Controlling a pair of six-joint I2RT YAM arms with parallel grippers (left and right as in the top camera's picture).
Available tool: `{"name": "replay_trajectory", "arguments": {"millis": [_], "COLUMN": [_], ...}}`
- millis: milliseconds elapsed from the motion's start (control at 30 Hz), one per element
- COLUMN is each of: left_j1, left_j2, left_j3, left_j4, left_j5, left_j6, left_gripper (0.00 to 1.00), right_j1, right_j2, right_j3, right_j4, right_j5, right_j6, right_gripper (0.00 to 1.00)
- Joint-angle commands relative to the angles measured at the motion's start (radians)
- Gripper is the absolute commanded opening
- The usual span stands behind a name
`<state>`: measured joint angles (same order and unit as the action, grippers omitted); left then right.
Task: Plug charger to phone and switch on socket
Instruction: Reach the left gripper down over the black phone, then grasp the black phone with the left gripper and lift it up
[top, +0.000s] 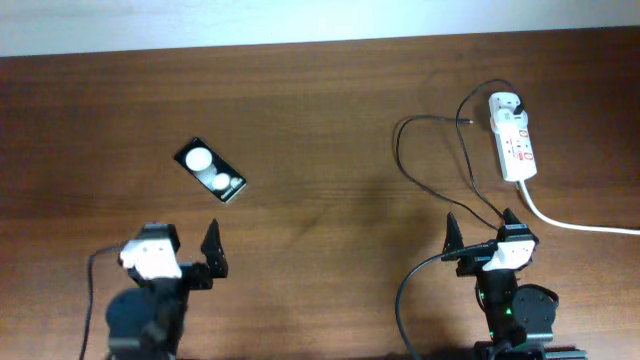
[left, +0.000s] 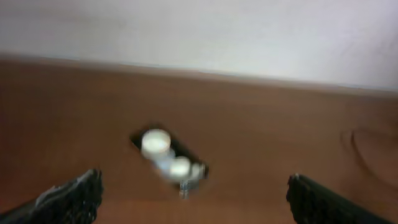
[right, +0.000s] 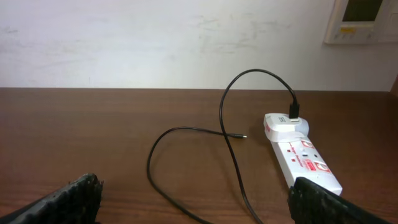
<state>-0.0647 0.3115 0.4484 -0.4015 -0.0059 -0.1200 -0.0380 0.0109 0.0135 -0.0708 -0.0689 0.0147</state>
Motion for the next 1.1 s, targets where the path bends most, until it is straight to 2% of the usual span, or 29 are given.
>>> {"name": "replay_trajectory", "arguments": {"millis": [0, 33, 67, 167, 200, 300, 333, 400, 500, 633, 733, 800, 900, 1067], "left_j1": [0.004, 0.004, 0.004, 0.004, 0.004, 0.004, 0.004, 0.004, -0.001, -0.001, 0.0, 0.002, 0.005, 0.062], "left_j2": [0.267, 0.367, 0.541, 0.782, 0.84, 0.916, 0.938, 0.983, 1.106, 1.305, 1.439, 1.506, 1.621, 1.784], "left_j3": [0.213, 0.303, 0.481, 0.768, 0.808, 0.808, 0.808, 0.808, 0.856, 1.066, 1.193, 1.198, 1.198, 1.198], "left_j4": [-0.066, -0.13, -0.291, -0.576, -0.636, -0.652, -0.651, -0.651, -0.693, -0.785, -0.789, -0.748, -0.695, -0.61], "left_j5": [0.01, 0.01, 0.01, 0.035, 0.082, 0.141, 0.137, 0.04, -0.068, -0.05, -0.043, -0.042, -0.041, -0.008], "left_j6": [0.018, 0.017, 0.017, 0.017, 0.017, 0.016, -0.023, -0.245, -0.37, -0.373, -0.453, -0.5, -0.651, -0.672], "left_gripper": [0.99, 0.99, 0.99, 0.99, 0.99, 0.99, 0.99, 0.99, 0.99, 0.99, 0.99, 0.99, 0.99, 0.99], "right_j1": [0.005, 0.005, 0.005, 0.005, 0.005, 0.005, 0.005, 0.005, 0.005, 0.005, 0.005, 0.005, 0.005, 0.005], "right_j2": [-0.008, -0.007, -0.008, -0.007, -0.007, -0.008, -0.007, -0.007, -0.007, -0.007, -0.008, -0.007, -0.007, -0.007], "right_j3": [-0.008, -0.008, -0.008, -0.008, -0.008, -0.008, -0.008, -0.008, -0.008, -0.008, -0.008, -0.008, -0.008, -0.008], "right_j4": [0.0, 0.0, 0.0, 0.0, 0.0, 0.0, 0.0, 0.0, 0.0, 0.0, 0.0, 0.0, 0.0, 0.0], "right_j5": [0.001, 0.001, 0.001, 0.001, 0.001, 0.001, 0.001, 0.001, 0.001, 0.001, 0.001, 0.001, 0.001, 0.001], "right_j6": [-0.007, -0.007, -0.007, -0.007, -0.007, -0.007, -0.007, -0.007, -0.007, -0.007, -0.007, -0.007, -0.007, -0.007], "right_gripper": [0.99, 0.99, 0.99, 0.99, 0.99, 0.99, 0.99, 0.99, 0.99, 0.99, 0.99, 0.99, 0.99, 0.99]}}
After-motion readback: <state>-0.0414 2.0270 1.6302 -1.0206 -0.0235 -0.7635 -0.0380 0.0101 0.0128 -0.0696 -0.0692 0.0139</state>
